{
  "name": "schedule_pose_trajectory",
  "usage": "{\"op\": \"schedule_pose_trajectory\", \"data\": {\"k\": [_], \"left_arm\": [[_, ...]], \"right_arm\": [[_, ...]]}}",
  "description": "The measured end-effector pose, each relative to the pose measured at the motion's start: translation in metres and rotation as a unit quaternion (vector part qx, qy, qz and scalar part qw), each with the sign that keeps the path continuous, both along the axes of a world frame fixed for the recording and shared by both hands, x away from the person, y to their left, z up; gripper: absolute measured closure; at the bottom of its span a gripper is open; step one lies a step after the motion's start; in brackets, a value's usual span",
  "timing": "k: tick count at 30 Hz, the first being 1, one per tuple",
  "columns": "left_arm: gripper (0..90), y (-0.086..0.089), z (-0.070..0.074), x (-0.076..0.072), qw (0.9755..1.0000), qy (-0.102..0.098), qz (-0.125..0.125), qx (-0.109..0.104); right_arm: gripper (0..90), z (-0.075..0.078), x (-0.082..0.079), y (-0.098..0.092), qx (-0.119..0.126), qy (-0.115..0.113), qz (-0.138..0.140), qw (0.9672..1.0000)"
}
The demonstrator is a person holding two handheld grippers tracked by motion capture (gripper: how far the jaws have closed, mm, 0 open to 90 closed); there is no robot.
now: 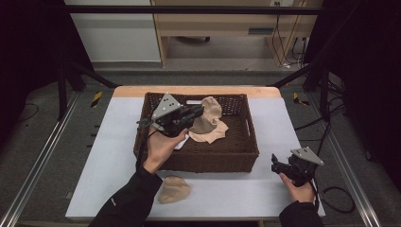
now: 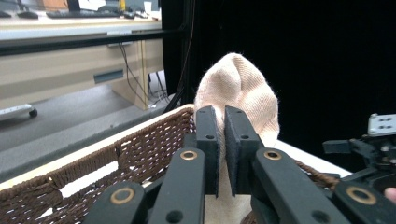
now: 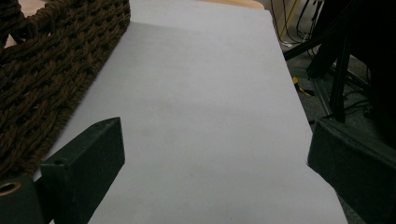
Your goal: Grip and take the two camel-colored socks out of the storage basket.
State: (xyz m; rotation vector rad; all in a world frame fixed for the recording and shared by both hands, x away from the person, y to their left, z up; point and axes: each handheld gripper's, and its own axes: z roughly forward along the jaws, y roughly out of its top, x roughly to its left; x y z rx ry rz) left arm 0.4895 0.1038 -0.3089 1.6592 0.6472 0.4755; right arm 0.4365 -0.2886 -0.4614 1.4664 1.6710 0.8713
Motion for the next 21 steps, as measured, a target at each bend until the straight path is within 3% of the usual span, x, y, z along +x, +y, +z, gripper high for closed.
{"op": "schedule_pose_trajectory", "data": {"k": [7, 11, 21], "left_arm": [[84.1, 0.014, 0.008, -0.021, 0.9999, -0.010, -0.007, -0.008], [84.1, 0.026, 0.009, -0.037, 0.9996, -0.025, -0.008, -0.012], [84.1, 0.048, 0.005, -0.063, 0.9995, -0.019, -0.007, -0.025]], "right_arm": [[4.3, 0.000, 0.000, 0.001, 0.000, 0.000, 0.003, 1.0000], [4.3, 0.001, -0.001, 0.001, 0.002, 0.001, 0.001, 1.0000], [4.3, 0.000, -0.002, 0.001, 0.000, 0.001, 0.001, 1.0000]]}}
